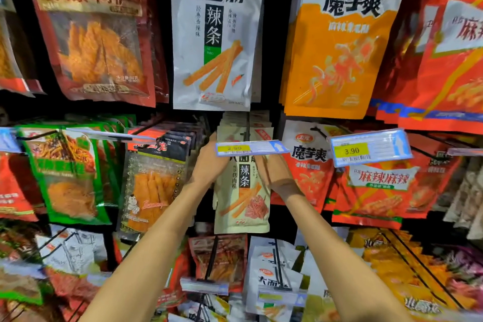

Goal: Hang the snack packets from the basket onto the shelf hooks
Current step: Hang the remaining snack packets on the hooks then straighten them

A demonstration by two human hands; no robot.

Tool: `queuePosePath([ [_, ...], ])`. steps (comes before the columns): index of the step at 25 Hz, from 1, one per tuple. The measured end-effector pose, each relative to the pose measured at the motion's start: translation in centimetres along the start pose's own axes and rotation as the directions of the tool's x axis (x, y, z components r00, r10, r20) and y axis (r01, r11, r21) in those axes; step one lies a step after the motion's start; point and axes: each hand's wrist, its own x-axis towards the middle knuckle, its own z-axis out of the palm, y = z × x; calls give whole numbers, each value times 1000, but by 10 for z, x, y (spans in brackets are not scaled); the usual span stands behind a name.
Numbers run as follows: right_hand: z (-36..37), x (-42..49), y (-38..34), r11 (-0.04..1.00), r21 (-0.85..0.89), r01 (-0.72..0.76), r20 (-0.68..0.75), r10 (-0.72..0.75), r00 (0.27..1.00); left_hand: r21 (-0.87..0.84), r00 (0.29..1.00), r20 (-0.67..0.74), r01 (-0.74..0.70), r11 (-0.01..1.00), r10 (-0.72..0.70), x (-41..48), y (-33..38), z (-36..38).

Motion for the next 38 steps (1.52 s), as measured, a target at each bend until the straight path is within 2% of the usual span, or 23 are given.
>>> queuePosePath([
  [3,0,4,19,997,73,2,63,-7,998,-116,997,10,82,990,-81,2,-13,10],
  [6,25,13,55,974,160,160,66,-173,983,-234,982,35,186,954,-183,-21,-30,22],
  [9,48,7,86,953,289,94,125,-135,983,-413,961,108,275,868,-253,-52,-36,25],
  [13,66,2,107,915,401,44,127,-103,986,-381,944,184,325,866,-273,-73,-49,26],
  [16,73,3,107,897,438,67,133,-138,981,-431,935,200,352,831,-293,-77,-55,30],
  [18,74,4,108,897,441,34,149,-111,982,-454,935,225,350,819,-275,-78,-57,29],
  [20,70,2,104,912,410,30,159,-104,982,-455,936,247,340,823,-250,-75,-58,27],
  [24,66,3,99,937,348,40,119,-86,989,-418,928,227,366,832,-294,-68,-56,27],
  [32,69,11,102,971,238,26,137,-60,989,-388,923,212,381,839,-321,-68,-54,20],
  [35,62,9,99,995,82,48,166,-61,984,-312,927,232,356,881,-293,-69,-48,11],
  [38,54,19,102,994,-105,36,187,-15,982,-127,945,234,261,957,-227,-67,-39,-1],
])
